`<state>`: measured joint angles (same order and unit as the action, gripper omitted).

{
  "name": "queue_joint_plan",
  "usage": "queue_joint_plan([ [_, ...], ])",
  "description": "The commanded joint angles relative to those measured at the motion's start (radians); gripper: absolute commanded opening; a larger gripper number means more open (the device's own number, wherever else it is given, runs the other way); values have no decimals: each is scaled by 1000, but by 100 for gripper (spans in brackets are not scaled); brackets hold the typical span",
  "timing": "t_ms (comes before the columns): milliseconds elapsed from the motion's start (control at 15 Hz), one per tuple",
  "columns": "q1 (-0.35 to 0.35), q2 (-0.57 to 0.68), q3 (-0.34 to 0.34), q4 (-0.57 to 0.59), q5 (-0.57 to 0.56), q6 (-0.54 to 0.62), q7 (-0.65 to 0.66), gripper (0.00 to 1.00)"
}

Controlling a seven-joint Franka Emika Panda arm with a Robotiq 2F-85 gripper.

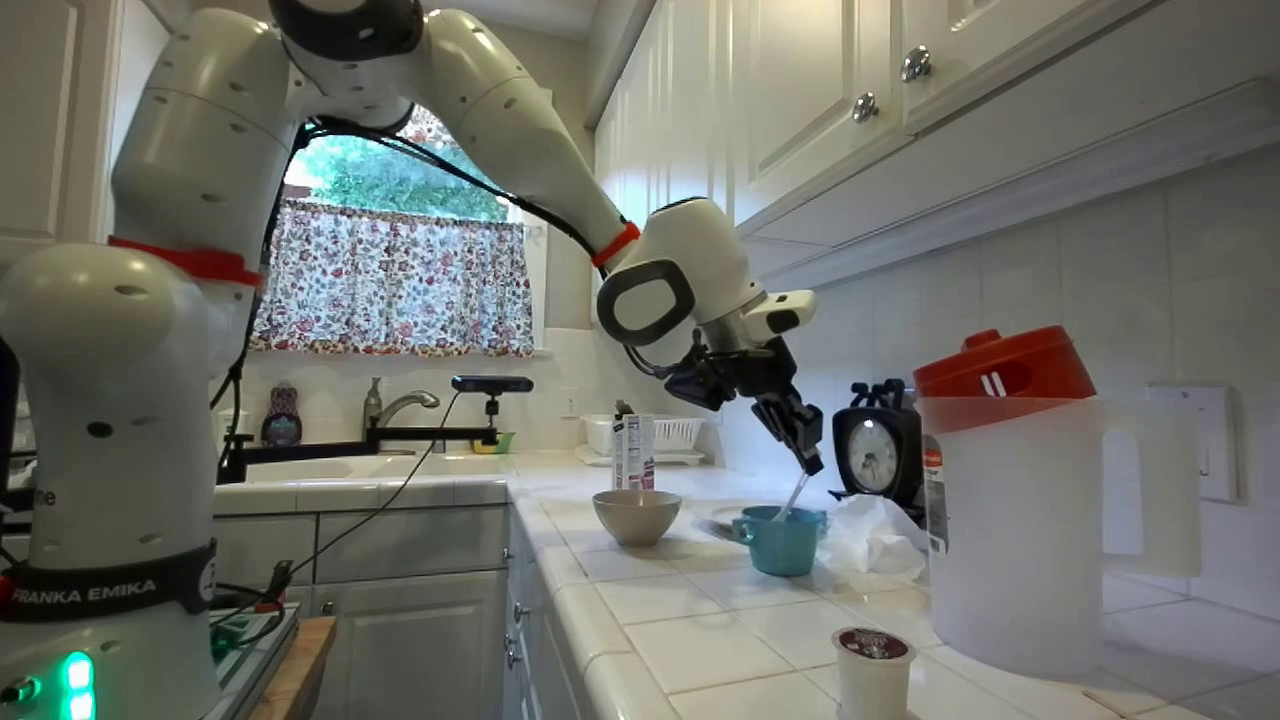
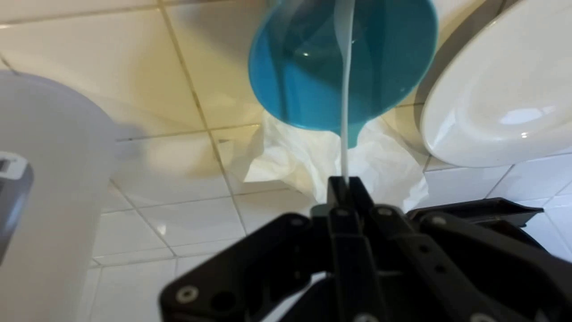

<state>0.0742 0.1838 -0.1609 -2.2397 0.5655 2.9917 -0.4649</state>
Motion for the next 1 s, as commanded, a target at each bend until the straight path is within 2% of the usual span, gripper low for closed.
queue_joint_plan([
  [0,-4,-44,-5,-57,15,34,-1,1],
  [533,-10,-61,-52,-69,-17,50,-5,1],
  [933,0,-54,-28,-47,-11,107,-21,1],
])
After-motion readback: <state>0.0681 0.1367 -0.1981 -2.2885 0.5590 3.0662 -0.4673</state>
